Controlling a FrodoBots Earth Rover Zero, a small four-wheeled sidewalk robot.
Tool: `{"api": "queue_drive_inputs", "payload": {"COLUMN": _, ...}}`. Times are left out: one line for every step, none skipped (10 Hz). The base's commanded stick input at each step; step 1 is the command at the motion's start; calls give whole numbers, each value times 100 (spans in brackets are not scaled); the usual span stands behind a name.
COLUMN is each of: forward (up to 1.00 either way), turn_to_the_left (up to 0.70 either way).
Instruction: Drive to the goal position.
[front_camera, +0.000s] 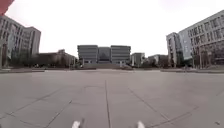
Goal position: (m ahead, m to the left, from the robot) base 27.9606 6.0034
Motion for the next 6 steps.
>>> {"api": "queue_drive_inputs", "payload": {"forward": 60, "turn_to_the_left": 0}}
{"api": "queue_drive_inputs", "payload": {"forward": 60, "turn_to_the_left": 0}}
{"api": "queue_drive_inputs", "payload": {"forward": 60, "turn_to_the_left": 0}}
{"api": "queue_drive_inputs", "payload": {"forward": 60, "turn_to_the_left": 0}}
{"api": "queue_drive_inputs", "payload": {"forward": 60, "turn_to_the_left": 0}}
{"api": "queue_drive_inputs", "payload": {"forward": 60, "turn_to_the_left": 0}}
